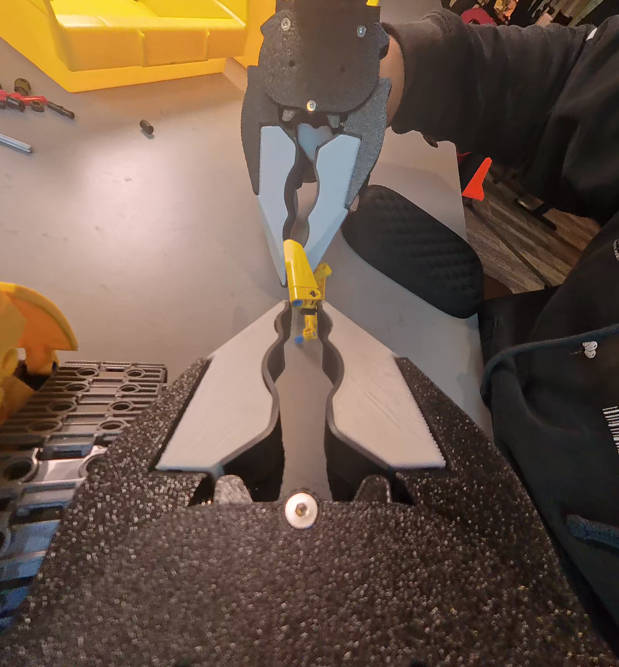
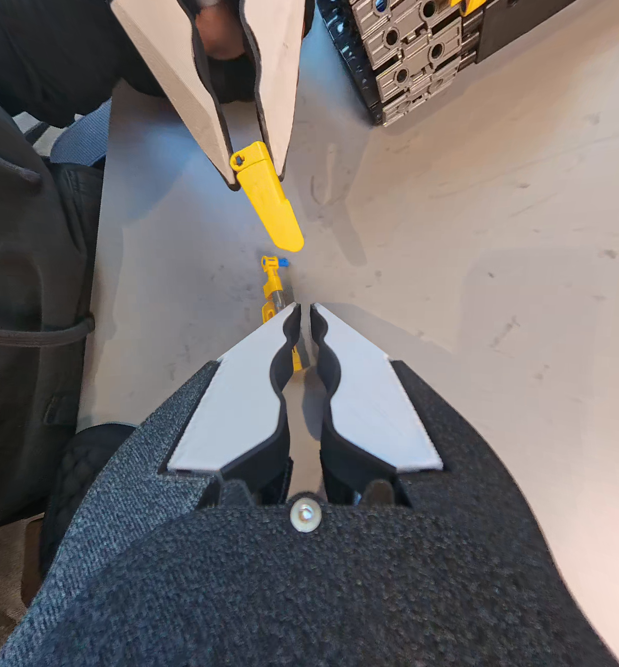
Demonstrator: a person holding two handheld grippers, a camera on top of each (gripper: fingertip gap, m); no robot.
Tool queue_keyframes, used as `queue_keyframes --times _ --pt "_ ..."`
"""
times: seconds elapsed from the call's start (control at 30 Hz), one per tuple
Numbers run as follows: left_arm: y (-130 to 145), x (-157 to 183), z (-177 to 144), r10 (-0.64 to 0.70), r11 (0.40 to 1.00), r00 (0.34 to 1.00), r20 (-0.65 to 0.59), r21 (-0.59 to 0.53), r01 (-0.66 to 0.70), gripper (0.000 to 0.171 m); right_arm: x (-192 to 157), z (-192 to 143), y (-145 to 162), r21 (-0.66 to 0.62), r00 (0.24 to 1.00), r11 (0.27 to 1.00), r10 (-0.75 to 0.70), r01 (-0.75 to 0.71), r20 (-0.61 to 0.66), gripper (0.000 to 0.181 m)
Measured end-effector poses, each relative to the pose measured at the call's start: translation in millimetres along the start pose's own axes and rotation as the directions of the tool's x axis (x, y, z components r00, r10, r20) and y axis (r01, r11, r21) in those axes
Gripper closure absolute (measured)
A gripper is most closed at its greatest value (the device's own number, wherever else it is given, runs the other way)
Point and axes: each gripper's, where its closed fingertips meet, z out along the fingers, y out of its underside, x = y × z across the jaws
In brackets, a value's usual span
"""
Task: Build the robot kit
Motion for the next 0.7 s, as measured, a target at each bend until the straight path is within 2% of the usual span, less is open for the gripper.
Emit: queue_keyframes --times 0.17,0.27,0.33,0.43,0.53,0.63,0.7 --pt "0 -1 0 -0.003 1.0 1.0 0.002 0.002 0.003 0.159 -3 -4 -4 0.033 0.998 0.998 -0.055 0.055 -0.012 0.176" --pt "0 -1 0 -0.004 1.0 1.0 0.002 0.004 0.004 0.158 -17 -12 -14 0.098 0.98 0.975 -0.2 0.2 -0.009 0.167" --pt "0 -1 -1 -0.004 1.0 1.0 0.002 0.005 0.004 0.158 -24 -14 -5 0.048 0.935 0.934 -0.351 0.354 -0.048 0.153" --pt "0 -1 -1 -0.003 1.0 1.0 0.004 0.004 0.003 0.158 -24 -7 9 -0.048 0.868 0.877 -0.48 0.478 -0.128 0.148" --pt "0 -1 0 0.0 1.0 1.0 0.005 0.0 0.0 0.158 -17 1 16 -0.095 0.835 0.855 -0.518 0.51 -0.185 0.148" --pt "1 -1 0 0.004 1.0 1.0 0.005 -0.002 -0.004 0.158 -15 5 17 -0.08 0.839 0.86 -0.51 0.504 -0.192 0.163" --pt "0 0 0 0.005 1.0 1.0 0.003 -0.002 -0.005 0.158 -15 6 18 -0.075 0.835 0.858 -0.513 0.508 -0.198 0.165"
